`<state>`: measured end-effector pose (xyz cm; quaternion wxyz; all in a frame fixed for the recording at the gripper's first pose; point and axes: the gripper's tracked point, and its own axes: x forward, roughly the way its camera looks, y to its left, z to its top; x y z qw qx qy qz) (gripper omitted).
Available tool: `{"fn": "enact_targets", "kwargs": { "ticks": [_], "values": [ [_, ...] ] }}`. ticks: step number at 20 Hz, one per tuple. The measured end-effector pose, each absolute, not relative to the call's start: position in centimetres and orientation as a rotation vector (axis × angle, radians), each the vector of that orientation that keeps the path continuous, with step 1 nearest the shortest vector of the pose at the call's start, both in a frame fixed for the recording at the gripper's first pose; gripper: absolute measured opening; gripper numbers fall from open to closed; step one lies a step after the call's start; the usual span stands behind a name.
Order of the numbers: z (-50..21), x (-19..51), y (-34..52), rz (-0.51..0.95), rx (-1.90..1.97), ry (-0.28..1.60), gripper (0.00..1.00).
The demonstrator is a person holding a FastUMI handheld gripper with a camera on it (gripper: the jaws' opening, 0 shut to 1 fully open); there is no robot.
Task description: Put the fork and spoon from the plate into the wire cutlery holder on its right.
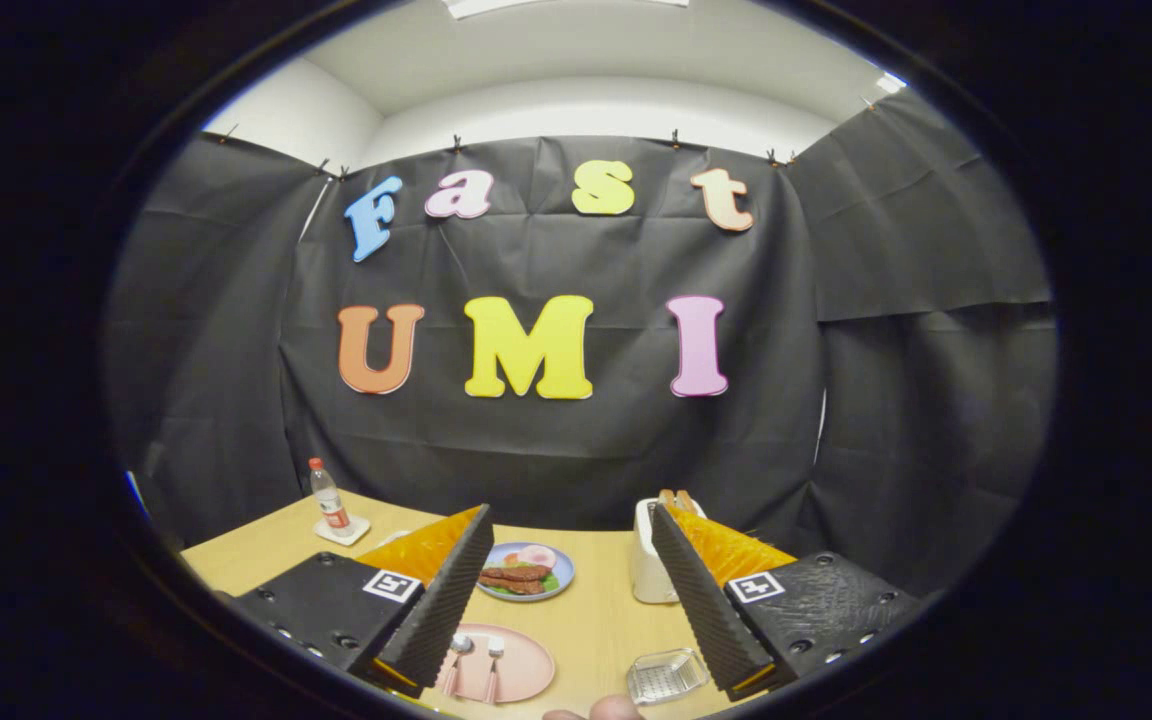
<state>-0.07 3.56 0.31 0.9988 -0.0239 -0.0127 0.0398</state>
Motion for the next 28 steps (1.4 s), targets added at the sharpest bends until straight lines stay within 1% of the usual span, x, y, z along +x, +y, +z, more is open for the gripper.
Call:
{"fn": "enact_targets", "kwargs": {
  "ticks": [5,10,21,25,26,28],
  "values": [
    [-1.3,0.0,4.7,0.112,-0.046,0.017,0.95],
    [-6.1,0.2,6.5,0.146,-0.065,0.143,0.95],
    [-24.1,1.4,10.0,0.197,-0.142,0.602,0.96],
    [-29.1,1.7,10.7,0.193,-0.208,0.701,0.96],
    [-30.2,1.9,10.7,0.193,-0.217,0.722,0.94],
    [-31.8,2.4,10.8,0.182,-0.224,0.757,0.84]
  ]
}}
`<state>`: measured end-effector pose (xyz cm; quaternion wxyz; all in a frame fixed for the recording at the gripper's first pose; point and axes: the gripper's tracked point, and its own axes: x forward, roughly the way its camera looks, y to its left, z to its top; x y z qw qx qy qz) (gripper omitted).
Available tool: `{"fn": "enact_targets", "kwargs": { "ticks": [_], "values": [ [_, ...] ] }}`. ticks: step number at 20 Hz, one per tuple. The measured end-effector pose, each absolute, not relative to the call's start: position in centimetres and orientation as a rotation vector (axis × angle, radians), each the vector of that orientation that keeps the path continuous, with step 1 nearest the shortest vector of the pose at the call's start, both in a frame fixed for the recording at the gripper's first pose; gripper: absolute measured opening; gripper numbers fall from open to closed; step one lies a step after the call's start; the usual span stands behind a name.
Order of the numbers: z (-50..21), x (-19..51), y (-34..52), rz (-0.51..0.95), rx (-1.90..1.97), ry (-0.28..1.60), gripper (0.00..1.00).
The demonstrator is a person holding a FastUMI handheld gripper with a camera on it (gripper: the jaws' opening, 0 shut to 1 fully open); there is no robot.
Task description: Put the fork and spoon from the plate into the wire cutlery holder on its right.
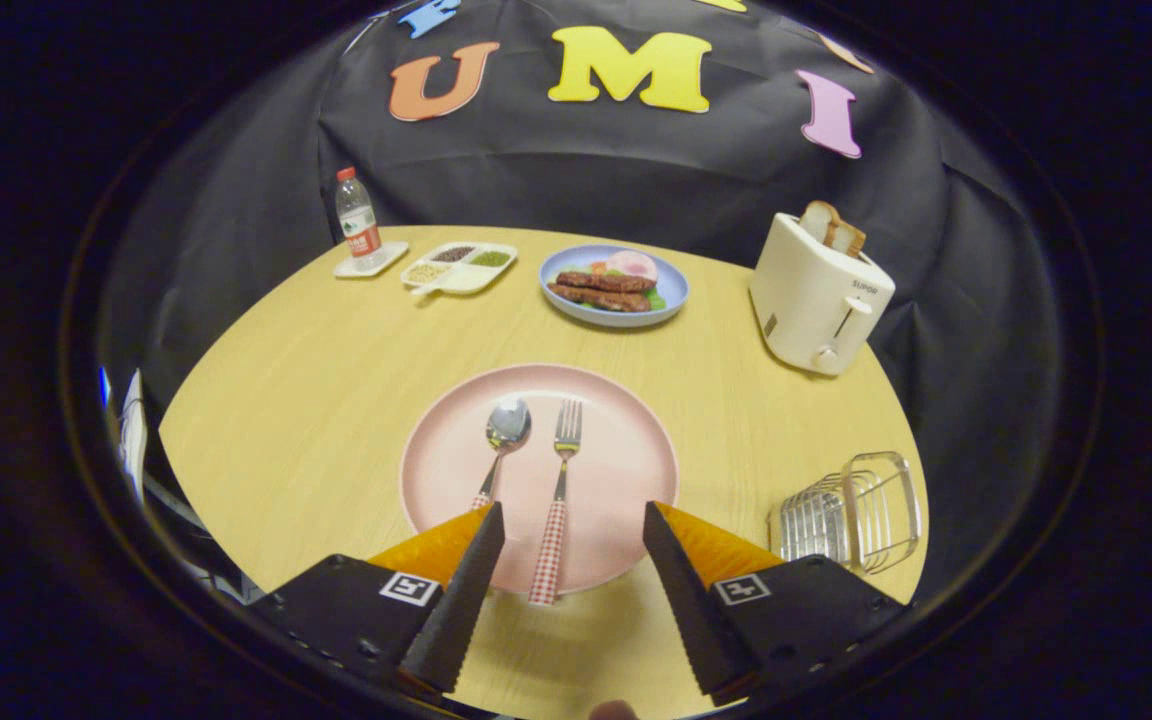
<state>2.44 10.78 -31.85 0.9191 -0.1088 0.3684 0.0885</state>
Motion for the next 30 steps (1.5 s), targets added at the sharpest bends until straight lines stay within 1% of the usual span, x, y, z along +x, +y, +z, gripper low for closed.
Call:
{"fn": "enact_targets", "kwargs": {
  "ticks": [1,2,6,9,10,11,12,14,17,21,27,30],
  "values": [
    [-32.5,2.6,10.8,0.178,-0.226,0.774,0.79],
    [-33.2,2.5,10.8,0.179,-0.225,0.793,0.68],
    [-35.3,2.0,10.9,0.186,-0.225,0.865,0.51],
    [-36.1,2.2,10.7,0.178,-0.221,0.891,0.24],
    [-36.0,2.2,10.7,0.178,-0.222,0.9,0.21],
    [-36.2,2.2,10.5,0.17,-0.23,0.907,0.21],
    [-36.1,2.3,10.3,0.166,-0.224,0.913,0.09],
    [-35.4,2.0,10.2,0.173,-0.206,0.931,0.09],
    [-33.0,1.7,9.3,0.146,-0.155,0.934,0.09],
    [-27.4,0.5,7.0,0.136,-0.076,0.972,0.09],
    [-18.5,-0.6,-1.7,0.045,-0.079,1.011,0.09],
    [-17.0,-2.3,-6.1,0.005,-0.091,1.076,0.09]
  ]
}}
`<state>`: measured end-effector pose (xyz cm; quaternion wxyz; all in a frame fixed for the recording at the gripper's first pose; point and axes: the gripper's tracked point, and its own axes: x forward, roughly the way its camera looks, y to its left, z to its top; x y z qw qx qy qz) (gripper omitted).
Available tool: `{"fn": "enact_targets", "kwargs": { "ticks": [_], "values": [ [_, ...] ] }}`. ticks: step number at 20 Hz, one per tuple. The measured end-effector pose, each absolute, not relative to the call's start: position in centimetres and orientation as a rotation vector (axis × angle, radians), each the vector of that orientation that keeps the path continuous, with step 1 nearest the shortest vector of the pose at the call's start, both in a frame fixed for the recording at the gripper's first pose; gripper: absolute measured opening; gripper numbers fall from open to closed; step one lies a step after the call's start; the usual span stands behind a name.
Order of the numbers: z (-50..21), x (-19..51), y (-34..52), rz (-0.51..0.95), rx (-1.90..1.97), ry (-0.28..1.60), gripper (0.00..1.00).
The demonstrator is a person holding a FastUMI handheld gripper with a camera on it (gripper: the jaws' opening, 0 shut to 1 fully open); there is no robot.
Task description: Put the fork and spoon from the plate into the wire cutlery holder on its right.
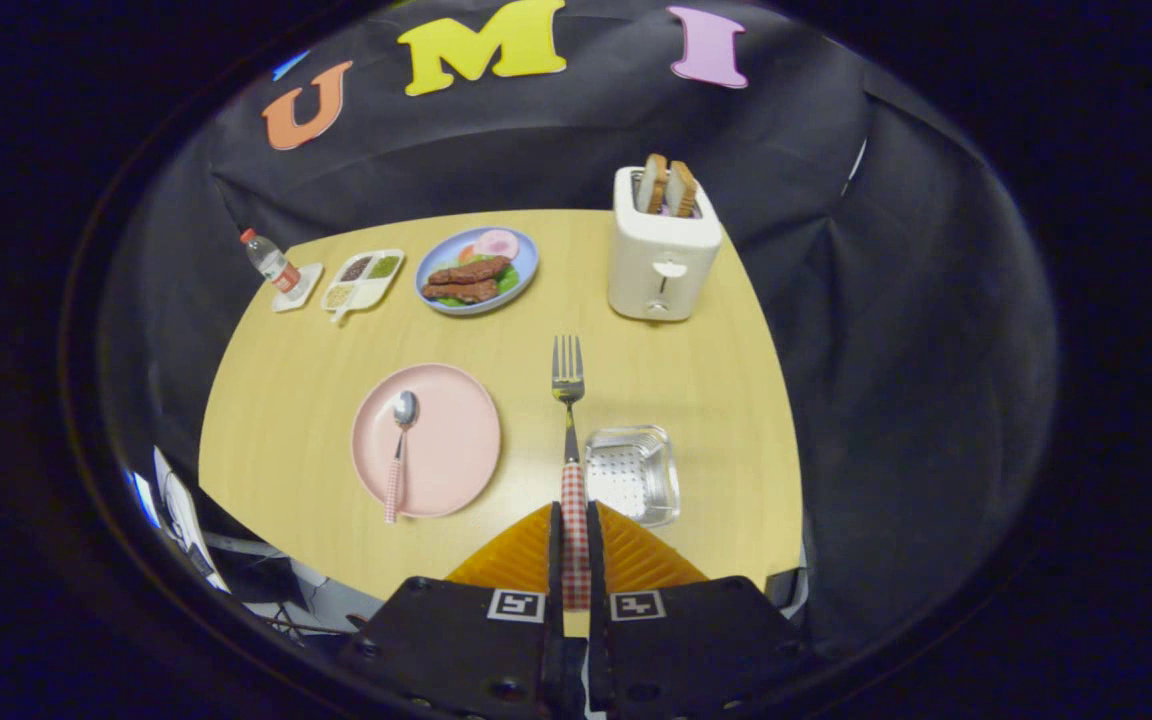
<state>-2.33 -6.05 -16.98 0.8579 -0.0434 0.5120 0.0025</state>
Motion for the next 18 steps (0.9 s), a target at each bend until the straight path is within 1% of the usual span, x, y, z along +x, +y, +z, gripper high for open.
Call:
{"fn": "enact_targets", "kwargs": {
  "ticks": [2,4,7,10,14,18],
  "values": [
    [-17.3,-3.8,-7.7,0.003,-0.082,1.154,0.09],
    [-17.9,-5.7,-8.6,0.023,-0.072,1.275,0.09],
    [-18.5,-6.2,-9.2,0.044,-0.023,1.393,0.09],
    [-19.5,-5.4,-10.5,0.014,-0.052,1.463,0.09],
    [-20.9,-4.3,-10.2,0.02,-0.039,1.566,0.09],
    [-22.4,-3.1,-10.3,-0.013,-0.029,1.63,0.09]
  ]
}}
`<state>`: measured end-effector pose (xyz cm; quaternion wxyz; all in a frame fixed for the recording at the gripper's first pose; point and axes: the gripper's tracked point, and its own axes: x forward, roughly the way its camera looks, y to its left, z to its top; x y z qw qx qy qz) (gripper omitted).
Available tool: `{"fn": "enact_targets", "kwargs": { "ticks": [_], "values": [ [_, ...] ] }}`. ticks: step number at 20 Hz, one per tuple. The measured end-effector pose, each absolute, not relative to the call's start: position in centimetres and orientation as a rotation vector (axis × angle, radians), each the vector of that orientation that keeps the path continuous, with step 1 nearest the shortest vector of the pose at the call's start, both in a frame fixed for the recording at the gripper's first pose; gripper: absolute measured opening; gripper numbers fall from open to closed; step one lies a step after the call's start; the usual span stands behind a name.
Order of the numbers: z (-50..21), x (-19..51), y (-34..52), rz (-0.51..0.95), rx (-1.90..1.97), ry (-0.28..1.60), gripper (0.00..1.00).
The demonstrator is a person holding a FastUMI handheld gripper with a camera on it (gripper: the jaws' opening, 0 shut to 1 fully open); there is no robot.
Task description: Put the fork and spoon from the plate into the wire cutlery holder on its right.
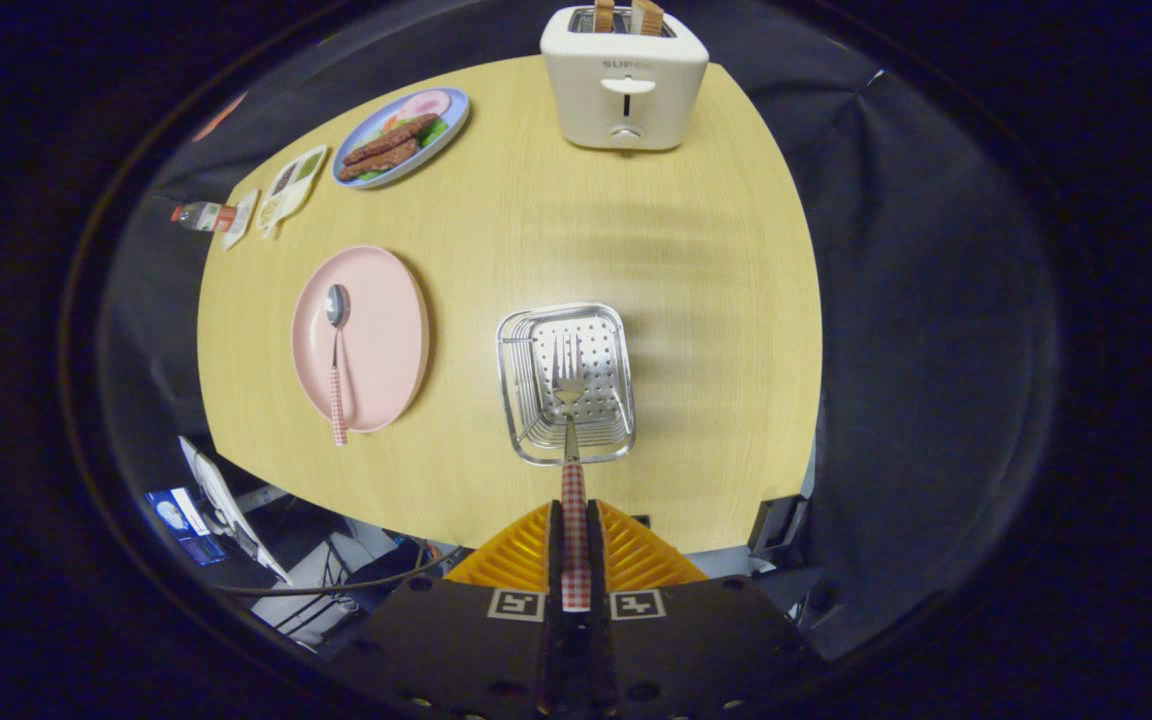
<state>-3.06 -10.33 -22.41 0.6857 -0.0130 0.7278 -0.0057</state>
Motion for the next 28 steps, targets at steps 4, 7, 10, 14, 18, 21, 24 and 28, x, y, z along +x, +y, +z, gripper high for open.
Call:
{"fn": "enact_targets", "kwargs": {
  "ticks": [4,7,10,14,18,21,24,28],
  "values": [
    [-23.4,-2.3,-10.4,-0.033,-0.038,1.652,0.09],
    [-23.9,-1.5,-10.6,-0.051,-0.058,1.643,0.09],
    [-24.2,-1.2,-10.5,-0.057,-0.042,1.637,0.14],
    [-22.9,0.1,-10.7,-0.064,-0.039,1.528,0.37],
    [-19.8,2.7,-8.5,0.023,-0.09,1.265,0.81],
    [-16.8,4.1,-4.4,0.082,-0.026,1.045,0.97],
    [-15.9,3.6,0.7,0.155,-0.015,0.843,0.97],
    [-19.3,0.8,8.0,0.271,-0.028,0.741,0.97]
  ]
}}
